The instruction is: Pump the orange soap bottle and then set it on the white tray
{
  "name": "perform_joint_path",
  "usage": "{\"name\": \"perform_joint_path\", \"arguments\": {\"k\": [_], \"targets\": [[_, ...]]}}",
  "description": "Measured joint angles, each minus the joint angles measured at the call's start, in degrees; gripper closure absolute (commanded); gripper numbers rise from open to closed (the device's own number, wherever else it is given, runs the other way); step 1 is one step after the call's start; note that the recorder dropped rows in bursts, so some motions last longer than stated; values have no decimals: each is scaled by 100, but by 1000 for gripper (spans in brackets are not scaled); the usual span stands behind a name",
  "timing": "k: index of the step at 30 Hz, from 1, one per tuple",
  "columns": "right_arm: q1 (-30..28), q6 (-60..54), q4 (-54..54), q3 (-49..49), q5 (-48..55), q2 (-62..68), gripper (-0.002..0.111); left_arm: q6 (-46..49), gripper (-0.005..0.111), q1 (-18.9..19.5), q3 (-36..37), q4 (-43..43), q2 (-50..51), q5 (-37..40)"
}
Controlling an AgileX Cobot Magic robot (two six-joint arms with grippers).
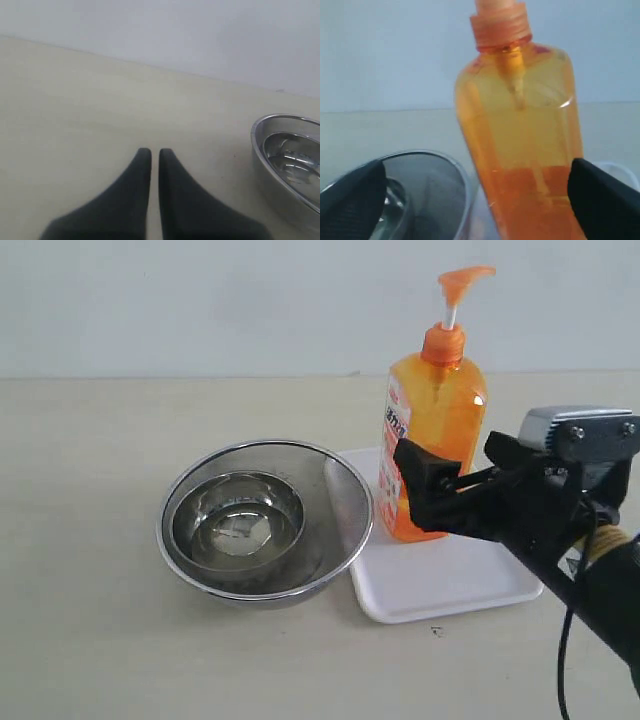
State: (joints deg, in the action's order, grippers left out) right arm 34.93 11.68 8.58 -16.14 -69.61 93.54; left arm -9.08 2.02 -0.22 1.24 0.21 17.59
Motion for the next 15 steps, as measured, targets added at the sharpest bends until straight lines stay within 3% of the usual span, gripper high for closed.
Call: {"name": "perform_joint_path", "arguments": {"k": [11, 13, 15], "targets": [[279, 1013, -898, 1036, -3, -824, 21, 0, 101, 0, 0, 0, 0, 0], [279, 1198, -1179, 1127, -3, -878, 29, 0, 101, 0, 0, 0, 0, 0], [279, 1436, -1463, 1163, -3, -891, 46, 0, 101, 0, 0, 0, 0, 0]]}}
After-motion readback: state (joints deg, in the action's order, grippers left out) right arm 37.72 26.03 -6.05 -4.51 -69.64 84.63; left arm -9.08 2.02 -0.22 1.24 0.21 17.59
